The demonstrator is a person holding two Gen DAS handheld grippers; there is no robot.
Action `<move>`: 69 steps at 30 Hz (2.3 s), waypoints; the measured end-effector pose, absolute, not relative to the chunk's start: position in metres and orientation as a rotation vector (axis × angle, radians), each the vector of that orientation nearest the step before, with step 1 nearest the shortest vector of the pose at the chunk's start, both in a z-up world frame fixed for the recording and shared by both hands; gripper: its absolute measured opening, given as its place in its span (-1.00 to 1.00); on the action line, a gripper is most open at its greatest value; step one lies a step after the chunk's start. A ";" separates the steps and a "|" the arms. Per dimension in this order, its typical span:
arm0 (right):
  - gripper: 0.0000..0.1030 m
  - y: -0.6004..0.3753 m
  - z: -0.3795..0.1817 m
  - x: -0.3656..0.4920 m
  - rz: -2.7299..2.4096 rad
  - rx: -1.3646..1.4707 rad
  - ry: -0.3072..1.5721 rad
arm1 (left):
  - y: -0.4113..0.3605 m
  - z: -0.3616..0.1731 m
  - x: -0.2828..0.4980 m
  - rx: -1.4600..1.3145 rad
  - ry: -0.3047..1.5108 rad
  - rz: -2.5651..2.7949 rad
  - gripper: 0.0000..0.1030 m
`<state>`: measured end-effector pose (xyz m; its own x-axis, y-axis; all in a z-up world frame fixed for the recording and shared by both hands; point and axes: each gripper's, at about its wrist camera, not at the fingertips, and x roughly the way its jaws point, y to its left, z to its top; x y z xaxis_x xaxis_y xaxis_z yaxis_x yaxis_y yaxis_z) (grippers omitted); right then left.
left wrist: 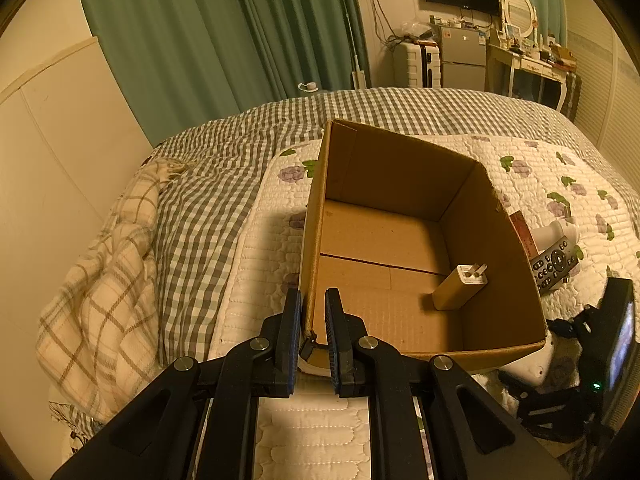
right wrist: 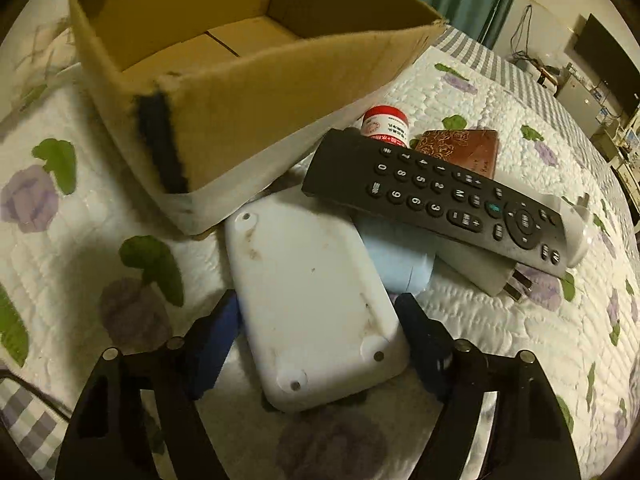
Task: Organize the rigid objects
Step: 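Grasp the white plastic case with the right tool and lift it, then lower the white plastic case into the box with the right tool and release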
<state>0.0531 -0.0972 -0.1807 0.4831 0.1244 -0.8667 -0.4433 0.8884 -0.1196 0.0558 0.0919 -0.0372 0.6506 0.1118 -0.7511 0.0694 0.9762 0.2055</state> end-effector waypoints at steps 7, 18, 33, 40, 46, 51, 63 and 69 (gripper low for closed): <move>0.33 -0.105 -0.155 0.036 0.370 -0.278 0.966 | 0.092 -0.037 0.056 0.218 0.865 0.023 -0.76; 0.06 -0.109 -0.117 0.030 0.382 -0.214 0.905 | 0.091 -0.036 0.058 0.213 0.866 0.024 -0.76; 0.04 -0.117 -0.058 0.032 0.350 -0.229 0.785 | 0.092 -0.035 0.060 0.200 0.870 0.014 -0.76; 0.04 -0.103 0.009 0.052 0.357 -0.279 0.646 | 0.093 -0.035 0.061 0.198 0.870 0.012 -0.76; 0.04 -0.063 0.035 0.077 0.440 -0.308 0.590 | 0.093 -0.035 0.061 0.197 0.870 0.010 -0.76; 0.04 -0.030 0.004 0.097 0.532 -0.294 0.678 | 0.095 -0.035 0.059 0.196 0.867 0.007 -0.76; 0.05 -0.016 -0.070 0.142 0.499 -0.291 0.831 | 0.094 -0.035 0.059 0.207 0.867 0.006 -0.76; 0.47 -0.028 -0.057 0.139 0.427 -0.300 0.760 | 0.092 -0.036 0.060 0.215 0.873 0.005 -0.76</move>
<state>0.1393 -0.0284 -0.0566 0.6463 0.2635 -0.7161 -0.4755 0.8731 -0.1078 0.0602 0.0922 -0.0363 0.6439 0.0924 -0.7595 0.0831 0.9784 0.1894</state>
